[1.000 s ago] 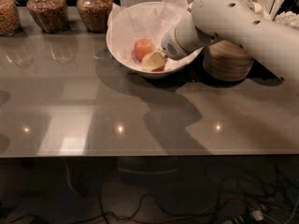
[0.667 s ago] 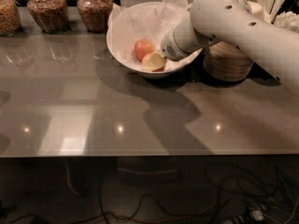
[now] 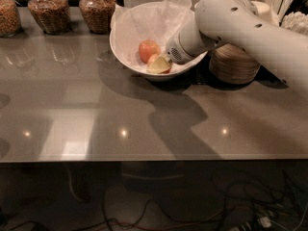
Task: Pick apple from white bowl
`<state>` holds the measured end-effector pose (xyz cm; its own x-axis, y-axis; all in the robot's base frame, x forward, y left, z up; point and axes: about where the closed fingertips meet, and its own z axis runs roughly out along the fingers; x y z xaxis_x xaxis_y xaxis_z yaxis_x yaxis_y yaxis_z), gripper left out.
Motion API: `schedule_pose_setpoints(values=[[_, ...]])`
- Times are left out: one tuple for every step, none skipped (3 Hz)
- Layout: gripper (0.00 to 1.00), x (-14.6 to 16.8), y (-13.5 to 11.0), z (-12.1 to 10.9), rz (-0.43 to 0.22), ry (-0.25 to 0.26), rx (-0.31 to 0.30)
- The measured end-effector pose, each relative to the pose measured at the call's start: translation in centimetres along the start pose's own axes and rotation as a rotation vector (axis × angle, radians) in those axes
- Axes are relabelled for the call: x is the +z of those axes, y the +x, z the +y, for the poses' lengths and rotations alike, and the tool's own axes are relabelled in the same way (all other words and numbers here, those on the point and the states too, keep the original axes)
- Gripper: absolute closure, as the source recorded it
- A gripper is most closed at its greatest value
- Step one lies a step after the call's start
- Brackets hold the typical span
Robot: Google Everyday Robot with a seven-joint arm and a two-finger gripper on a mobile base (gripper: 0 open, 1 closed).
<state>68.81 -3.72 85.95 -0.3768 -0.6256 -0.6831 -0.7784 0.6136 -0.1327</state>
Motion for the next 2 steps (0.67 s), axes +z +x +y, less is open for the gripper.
schedule_pose_setpoints(values=[[0.99, -0.2, -0.1, 0.0, -0.004, 0.001, -0.003], [1.00, -1.6, -1.2, -0.5, -0.035, 0.011, -0.023]])
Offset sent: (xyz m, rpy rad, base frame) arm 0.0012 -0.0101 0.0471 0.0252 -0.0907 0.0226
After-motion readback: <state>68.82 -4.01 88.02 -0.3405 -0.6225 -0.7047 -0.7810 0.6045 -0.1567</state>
